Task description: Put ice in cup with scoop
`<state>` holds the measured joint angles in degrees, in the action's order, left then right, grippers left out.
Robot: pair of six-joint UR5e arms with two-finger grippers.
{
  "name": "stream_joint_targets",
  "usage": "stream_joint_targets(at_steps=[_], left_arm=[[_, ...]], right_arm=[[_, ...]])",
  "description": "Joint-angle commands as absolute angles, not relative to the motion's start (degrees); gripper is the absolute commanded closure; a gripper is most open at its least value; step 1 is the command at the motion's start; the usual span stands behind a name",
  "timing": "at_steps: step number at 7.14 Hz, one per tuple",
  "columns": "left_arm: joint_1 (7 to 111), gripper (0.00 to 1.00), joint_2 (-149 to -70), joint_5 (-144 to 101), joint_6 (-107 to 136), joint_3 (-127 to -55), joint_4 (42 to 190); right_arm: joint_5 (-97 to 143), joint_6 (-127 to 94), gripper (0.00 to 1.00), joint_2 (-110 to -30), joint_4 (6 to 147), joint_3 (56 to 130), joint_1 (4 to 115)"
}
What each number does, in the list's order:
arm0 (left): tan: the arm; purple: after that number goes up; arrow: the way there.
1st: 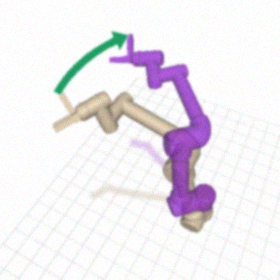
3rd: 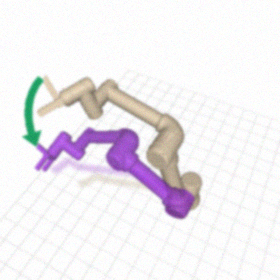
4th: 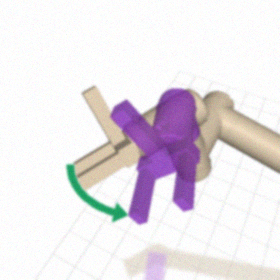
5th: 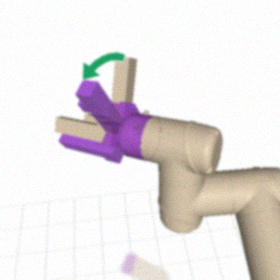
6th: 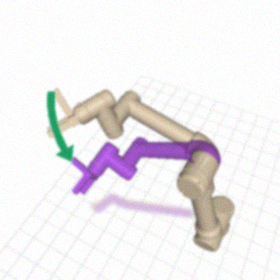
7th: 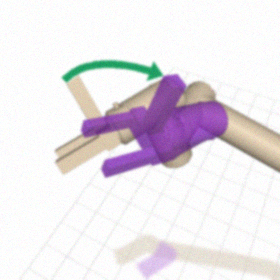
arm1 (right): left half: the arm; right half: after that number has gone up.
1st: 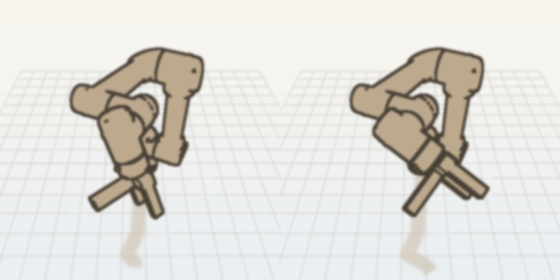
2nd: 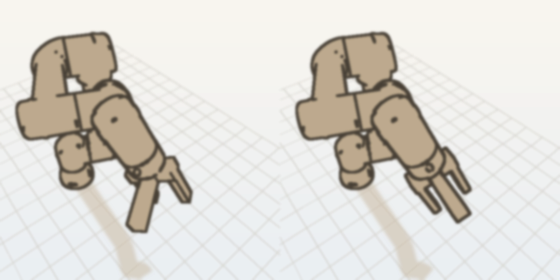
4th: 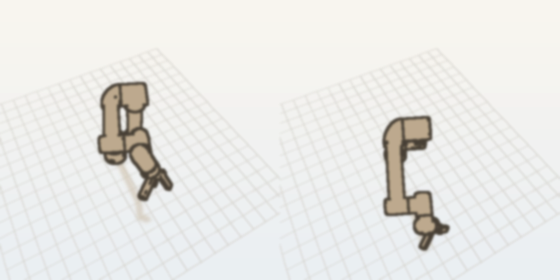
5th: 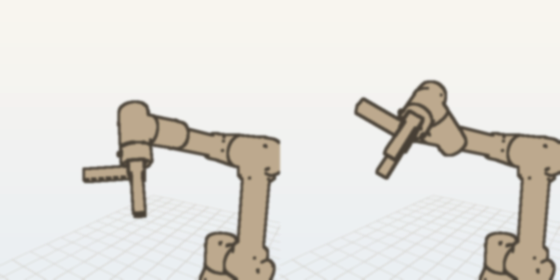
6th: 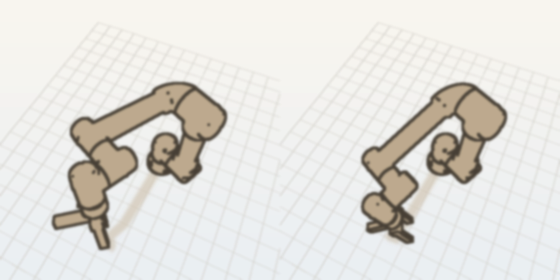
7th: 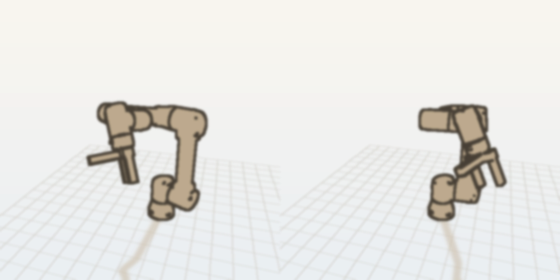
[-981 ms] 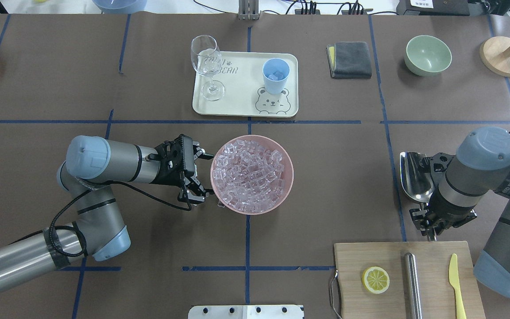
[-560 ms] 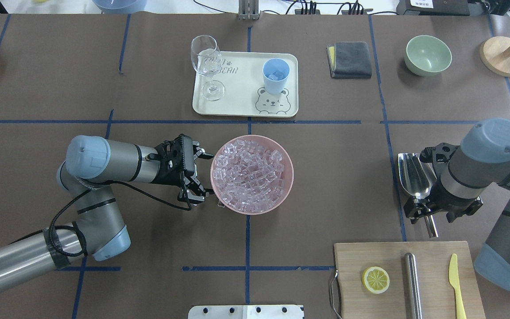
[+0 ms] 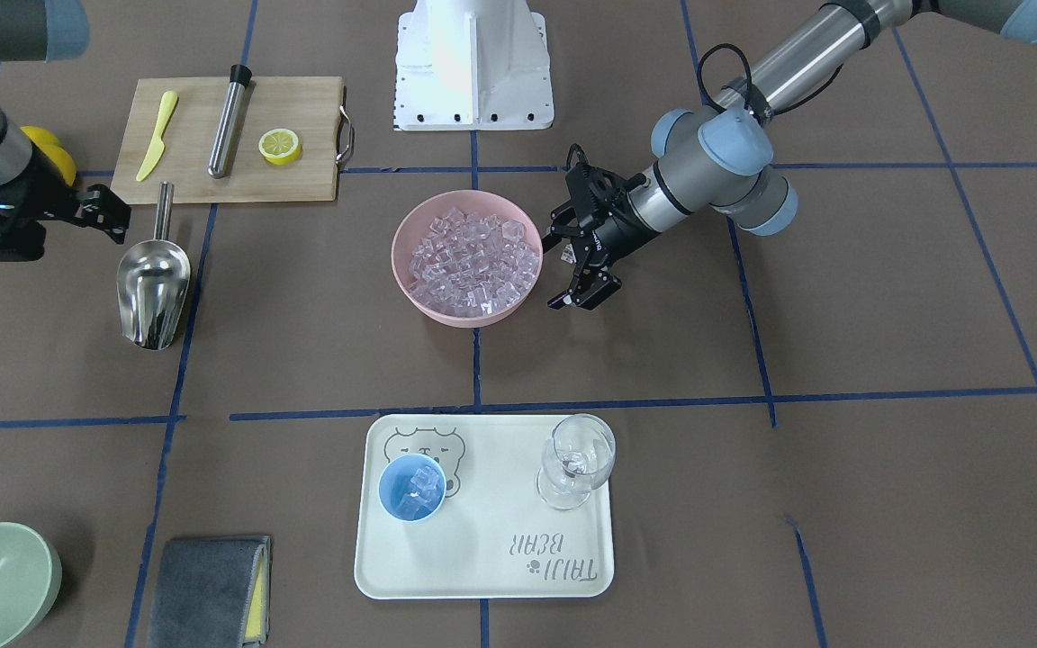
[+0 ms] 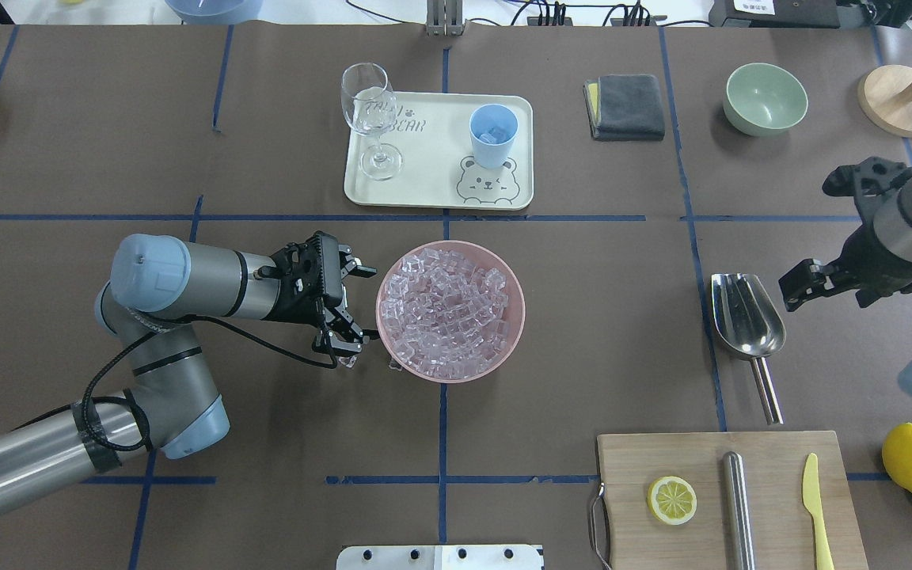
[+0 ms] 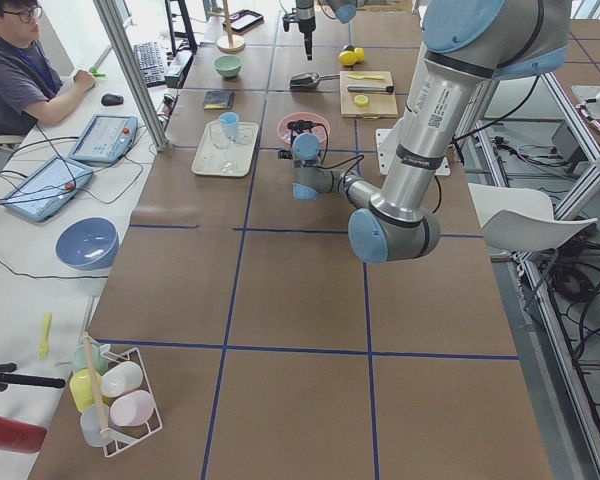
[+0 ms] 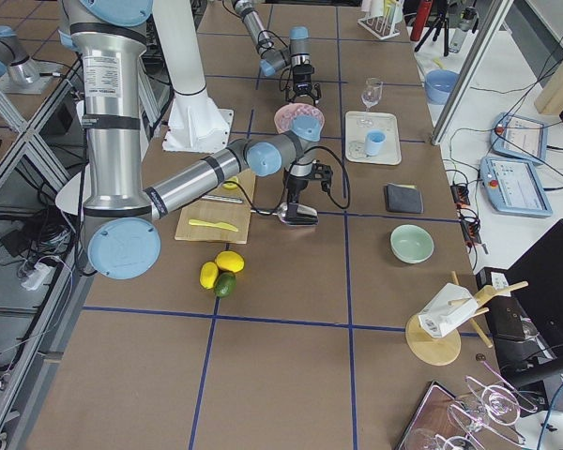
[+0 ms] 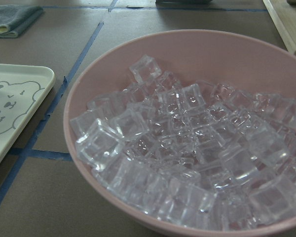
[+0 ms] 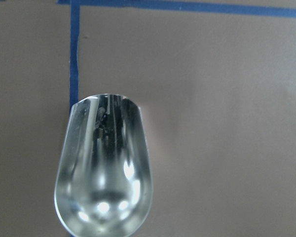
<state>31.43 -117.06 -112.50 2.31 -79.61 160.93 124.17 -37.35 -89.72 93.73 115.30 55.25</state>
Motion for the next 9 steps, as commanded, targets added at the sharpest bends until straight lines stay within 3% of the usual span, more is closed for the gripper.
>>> stream_joint_targets(at_steps=[1,5,7,9], left_arm=[[35.04,0.0,-115.41,-117.55,2.11,-79.8,160.14],[48.66,0.0,-110.92,-128.85,1.85,-79.63,159.26],[56.04,0.0,-107.41,-128.85,-5.21,-79.72,153.85],[66.92,0.0,-105.31,-129.02,-19.03,-81.55,135.62]], right_arm=[[124.8,-21.78,0.0,-90.17,93.78,111.56,64.91],[131.31,13.3,0.0,-94.48,93.87,100.14,88.81],[131.22,15.65,0.0,-96.76,93.78,99.31,92.71],[130.96,11.63,0.0,-96.6,93.52,99.4,92.64]])
